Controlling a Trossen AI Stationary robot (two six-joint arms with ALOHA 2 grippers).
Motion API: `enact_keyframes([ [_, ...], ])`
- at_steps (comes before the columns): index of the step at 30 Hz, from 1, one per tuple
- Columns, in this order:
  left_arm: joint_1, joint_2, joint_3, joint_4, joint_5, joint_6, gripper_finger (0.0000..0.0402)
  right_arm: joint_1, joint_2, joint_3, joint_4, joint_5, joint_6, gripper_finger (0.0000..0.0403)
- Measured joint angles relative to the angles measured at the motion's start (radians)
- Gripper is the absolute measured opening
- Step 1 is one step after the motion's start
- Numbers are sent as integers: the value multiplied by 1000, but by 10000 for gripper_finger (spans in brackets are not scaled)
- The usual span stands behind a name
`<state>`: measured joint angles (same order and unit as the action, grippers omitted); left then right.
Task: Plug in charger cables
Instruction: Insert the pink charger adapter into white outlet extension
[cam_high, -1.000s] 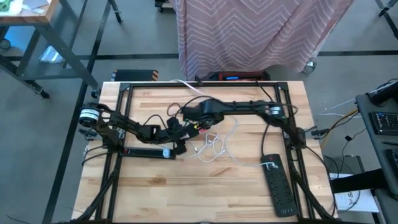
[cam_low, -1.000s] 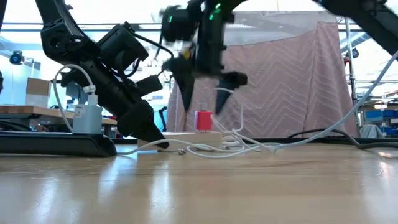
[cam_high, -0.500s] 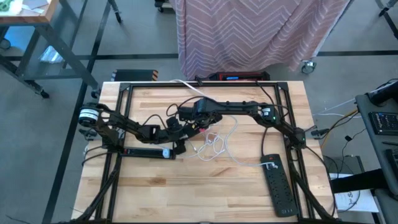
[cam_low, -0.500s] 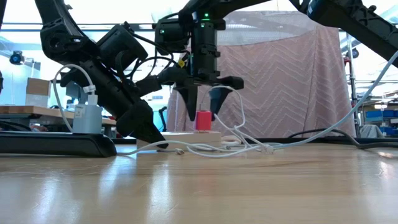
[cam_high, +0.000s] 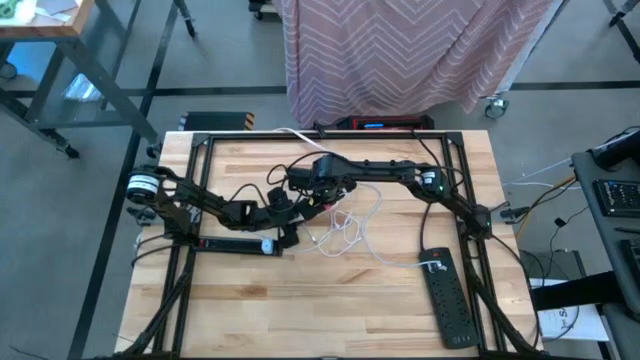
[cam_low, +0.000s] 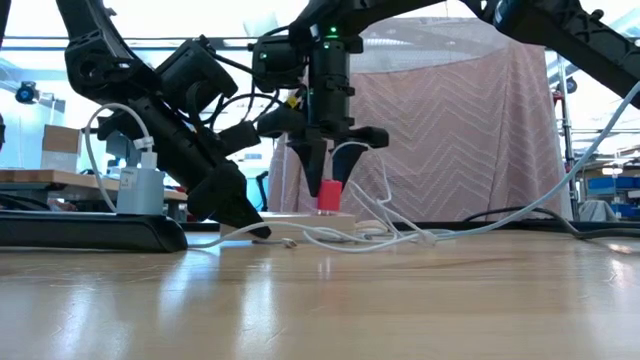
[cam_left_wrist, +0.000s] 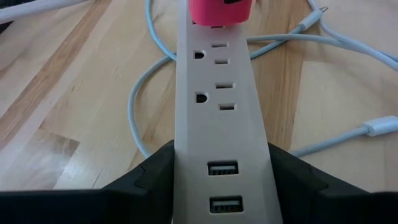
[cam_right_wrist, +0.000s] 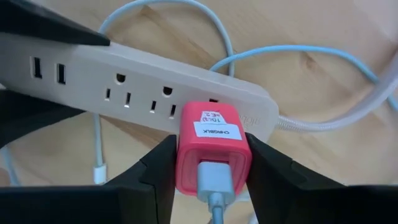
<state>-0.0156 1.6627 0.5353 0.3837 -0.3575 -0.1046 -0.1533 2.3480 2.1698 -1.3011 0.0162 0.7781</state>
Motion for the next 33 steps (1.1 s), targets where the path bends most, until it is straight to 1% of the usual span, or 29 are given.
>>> enact_keyframes([
  [6, 11, 1, -6, 6, 1, 7, 179, -6, -5, 59, -49, -22, -92, 140],
  [11, 17, 0, -6, 9, 16, 9, 178, -19, -6, 111, -125, -105, -88, 140],
  [15, 19, 0, -5, 21, 19, -3, 183, -30, -9, 124, -164, -132, -89, 140],
  [18, 21, 1, -8, 43, 21, -19, 177, -31, -16, 126, -162, -140, -53, 140],
  [22, 23, 1, 9, 59, 49, -47, 177, -36, -33, 126, -169, -171, 10, 140],
  [25, 24, 5, 19, 45, 81, -76, 182, -35, -29, 126, -167, -159, 33, 140],
  [29, 24, 4, 19, 24, 85, -87, 179, -35, -35, 145, -167, -155, 91, 139],
  [31, 23, 4, 18, 15, 85, -99, 177, -35, -36, 157, -168, -174, 122, 139],
  [33, 23, 4, 16, 52, 86, -109, 177, -36, -38, 161, -174, -207, 151, 139],
])
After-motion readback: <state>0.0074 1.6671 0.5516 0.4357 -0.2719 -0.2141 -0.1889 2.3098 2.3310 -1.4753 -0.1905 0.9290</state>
